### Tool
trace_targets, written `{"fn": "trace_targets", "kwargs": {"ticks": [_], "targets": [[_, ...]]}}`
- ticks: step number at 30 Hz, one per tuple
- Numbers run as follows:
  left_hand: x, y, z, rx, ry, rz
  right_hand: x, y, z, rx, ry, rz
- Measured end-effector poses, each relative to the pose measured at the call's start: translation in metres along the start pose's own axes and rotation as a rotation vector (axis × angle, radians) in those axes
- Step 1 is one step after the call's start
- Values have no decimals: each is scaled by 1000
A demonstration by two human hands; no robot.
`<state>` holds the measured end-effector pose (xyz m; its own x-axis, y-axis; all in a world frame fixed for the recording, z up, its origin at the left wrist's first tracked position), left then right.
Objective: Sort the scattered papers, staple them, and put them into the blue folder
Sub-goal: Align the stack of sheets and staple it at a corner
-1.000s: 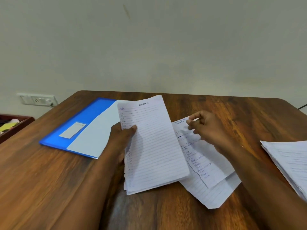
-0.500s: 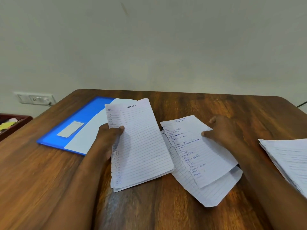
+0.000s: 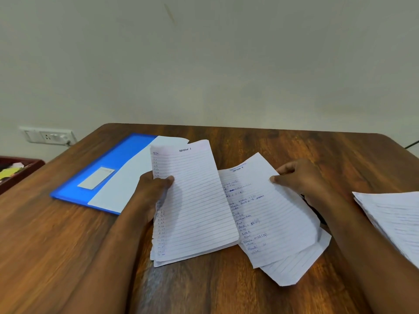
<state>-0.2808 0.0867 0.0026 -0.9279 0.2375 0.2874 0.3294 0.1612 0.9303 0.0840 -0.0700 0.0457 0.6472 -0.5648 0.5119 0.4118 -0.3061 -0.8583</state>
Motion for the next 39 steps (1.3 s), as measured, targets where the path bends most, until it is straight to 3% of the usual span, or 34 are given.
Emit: {"fn": "trace_targets", "kwargs": {"ticks": [22, 39], "targets": [[-21, 8, -10, -50, -111, -157, -7, -31, -16, 90, 40, 509], [-36, 11, -11, -114, -76, -125, -39, -37, -30, -11, -130, 665]]}}
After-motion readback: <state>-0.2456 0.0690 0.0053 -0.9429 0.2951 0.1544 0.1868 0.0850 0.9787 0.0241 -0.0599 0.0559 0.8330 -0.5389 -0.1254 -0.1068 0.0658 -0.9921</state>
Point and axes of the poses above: each hand's wrist, its own z-axis towards the middle knuckle, its own x-axis out of the back of the hand, y = z × x, the point moved 9 cm from there along z, towards the middle knuckle, and after that the axes turned 7 degrees about z, right-handed, at the moved point
